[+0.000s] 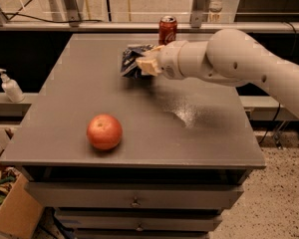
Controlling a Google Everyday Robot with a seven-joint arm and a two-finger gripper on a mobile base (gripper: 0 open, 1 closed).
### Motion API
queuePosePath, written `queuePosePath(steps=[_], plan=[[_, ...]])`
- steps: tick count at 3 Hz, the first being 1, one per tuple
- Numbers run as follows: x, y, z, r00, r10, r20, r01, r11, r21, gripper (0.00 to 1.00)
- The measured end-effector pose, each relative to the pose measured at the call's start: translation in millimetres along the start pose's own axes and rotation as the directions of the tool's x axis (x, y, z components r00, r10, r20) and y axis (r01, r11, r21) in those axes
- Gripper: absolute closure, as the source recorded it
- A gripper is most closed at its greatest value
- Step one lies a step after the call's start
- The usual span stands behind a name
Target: Move blue chip bag near coke can
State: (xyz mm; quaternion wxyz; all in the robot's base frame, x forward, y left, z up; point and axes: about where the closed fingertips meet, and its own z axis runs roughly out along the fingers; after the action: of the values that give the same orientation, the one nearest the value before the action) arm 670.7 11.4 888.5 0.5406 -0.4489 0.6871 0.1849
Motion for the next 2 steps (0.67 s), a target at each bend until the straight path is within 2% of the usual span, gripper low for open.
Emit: queuePosePath(steps=[1,2], plan=[[21.1,-30.3,-16.3,0.999,0.019,-0.045,-0.017,0.9987,0.048,1.00],[45.3,-51.2,-29.6,0.996,0.031,-0.085,-0.025,0.9969,0.074,1.00]])
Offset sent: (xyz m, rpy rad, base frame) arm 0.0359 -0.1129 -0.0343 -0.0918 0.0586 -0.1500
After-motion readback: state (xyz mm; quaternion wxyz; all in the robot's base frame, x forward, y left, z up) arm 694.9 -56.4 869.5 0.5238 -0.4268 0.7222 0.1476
